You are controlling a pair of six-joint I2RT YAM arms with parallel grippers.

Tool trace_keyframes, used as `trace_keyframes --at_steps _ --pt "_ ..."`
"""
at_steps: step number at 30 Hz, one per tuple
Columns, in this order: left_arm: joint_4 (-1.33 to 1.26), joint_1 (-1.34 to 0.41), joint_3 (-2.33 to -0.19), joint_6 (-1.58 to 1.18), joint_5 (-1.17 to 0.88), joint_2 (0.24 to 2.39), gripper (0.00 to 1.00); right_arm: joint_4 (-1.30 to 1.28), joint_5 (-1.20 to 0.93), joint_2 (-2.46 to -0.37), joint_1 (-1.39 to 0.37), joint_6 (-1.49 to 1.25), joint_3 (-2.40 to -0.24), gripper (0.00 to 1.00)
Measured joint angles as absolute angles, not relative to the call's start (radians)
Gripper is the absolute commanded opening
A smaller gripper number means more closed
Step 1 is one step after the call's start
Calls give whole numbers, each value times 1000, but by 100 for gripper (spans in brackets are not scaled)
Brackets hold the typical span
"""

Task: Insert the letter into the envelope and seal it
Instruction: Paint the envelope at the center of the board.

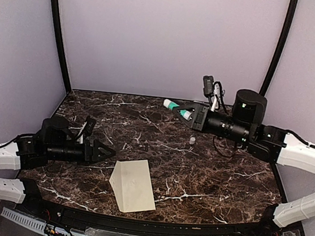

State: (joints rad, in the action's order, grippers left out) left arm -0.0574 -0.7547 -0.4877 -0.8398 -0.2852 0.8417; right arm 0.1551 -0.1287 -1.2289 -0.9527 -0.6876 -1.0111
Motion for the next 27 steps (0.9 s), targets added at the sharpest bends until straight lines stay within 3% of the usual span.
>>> trace_keyframes --at_steps 5,13,27 --pt "-31 -775 -323 -952 -344 815 70 31 -114 -1140 -953 -667 -907 10" --pt "-61 -808 -279 -1029 -352 840 68 -4 -120 -1126 -953 -673 -839 10" --pt "-225 -808 -249 -1022 -376 1083 49 -6 -161 -1135 -957 -655 -839 9"
